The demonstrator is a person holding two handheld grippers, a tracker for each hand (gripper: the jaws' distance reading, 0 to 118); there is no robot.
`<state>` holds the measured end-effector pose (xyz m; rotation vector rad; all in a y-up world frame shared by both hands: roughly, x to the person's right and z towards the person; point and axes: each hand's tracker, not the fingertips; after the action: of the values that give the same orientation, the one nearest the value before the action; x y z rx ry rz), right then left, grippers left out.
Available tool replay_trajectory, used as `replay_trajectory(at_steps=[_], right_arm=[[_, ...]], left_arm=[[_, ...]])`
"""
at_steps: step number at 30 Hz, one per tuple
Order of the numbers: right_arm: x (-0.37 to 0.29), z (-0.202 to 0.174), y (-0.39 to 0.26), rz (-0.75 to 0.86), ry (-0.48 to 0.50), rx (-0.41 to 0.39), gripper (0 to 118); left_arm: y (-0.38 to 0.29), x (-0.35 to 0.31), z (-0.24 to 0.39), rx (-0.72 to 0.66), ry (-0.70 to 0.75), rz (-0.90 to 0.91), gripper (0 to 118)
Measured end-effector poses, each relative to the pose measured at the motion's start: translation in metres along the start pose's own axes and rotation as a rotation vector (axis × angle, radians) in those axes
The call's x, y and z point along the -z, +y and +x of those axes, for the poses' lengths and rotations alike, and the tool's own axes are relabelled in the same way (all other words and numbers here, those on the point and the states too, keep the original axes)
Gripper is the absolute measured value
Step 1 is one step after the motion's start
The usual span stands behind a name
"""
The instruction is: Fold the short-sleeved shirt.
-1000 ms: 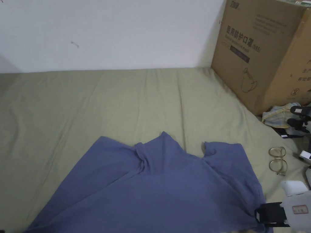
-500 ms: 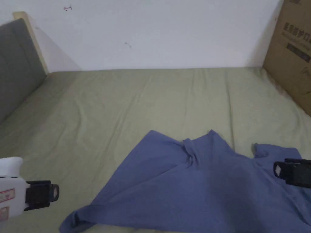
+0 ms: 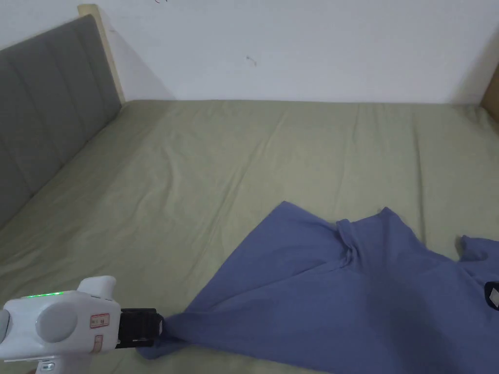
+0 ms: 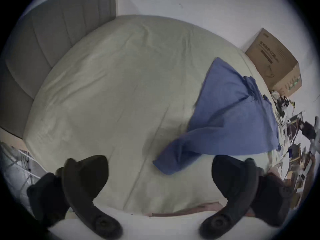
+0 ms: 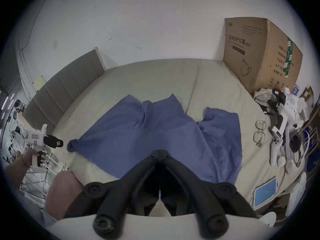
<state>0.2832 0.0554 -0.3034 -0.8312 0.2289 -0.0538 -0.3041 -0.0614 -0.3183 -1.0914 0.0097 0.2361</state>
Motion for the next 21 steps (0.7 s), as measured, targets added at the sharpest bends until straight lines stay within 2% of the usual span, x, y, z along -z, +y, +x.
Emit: replay_trajectory(at_steps=[3,4,5,6,7,8,9,10,14,18,21], right_arm=[[0.006,0.005,-0.003,-0.027,-0.013,-0.002,1],[0.009,0.006,-0.004,-0.036,-0.014,0.003,1],[0.011,0.008,-0.004,-0.045,-0.016,0.011,1],[0.014,0.009,-0.005,-0.054,-0.018,0.019,1],[0.016,0.01,-0.006,-0.062,-0.018,0.024,1],[0.018,0.01,-0.006,-0.069,-0.017,0.028,1],[0.02,0.009,-0.006,-0.074,-0.013,0.029,1],[0.021,0.008,-0.006,-0.076,-0.01,0.028,1],[0.023,0.005,-0.006,-0.083,0.006,-0.009,1],[0.04,0.011,0.012,-0.069,0.01,-0.017,1],[0.075,0.026,0.046,-0.053,0.053,0.079,1]], left_arm=[[0.006,0.016,-0.006,-0.085,-0.032,0.004,116],[0.007,0.018,-0.004,-0.098,-0.047,0.003,111],[0.008,0.023,-0.003,-0.1,-0.084,-0.014,98],[0.009,0.028,0.0,-0.08,-0.145,-0.036,77],[0.008,0.032,0.004,-0.044,-0.189,-0.071,47],[0.006,0.035,0.015,0.025,-0.199,-0.115,37],[0.005,0.038,0.021,0.095,-0.178,-0.123,37],[0.004,0.037,0.023,0.126,-0.166,-0.098,9],[0.008,0.023,0.02,-0.012,-0.216,-0.015,6],[0.009,-0.009,0.035,0.106,-0.185,0.075,6],[0.007,-0.028,0.049,0.151,-0.18,0.113,6]])
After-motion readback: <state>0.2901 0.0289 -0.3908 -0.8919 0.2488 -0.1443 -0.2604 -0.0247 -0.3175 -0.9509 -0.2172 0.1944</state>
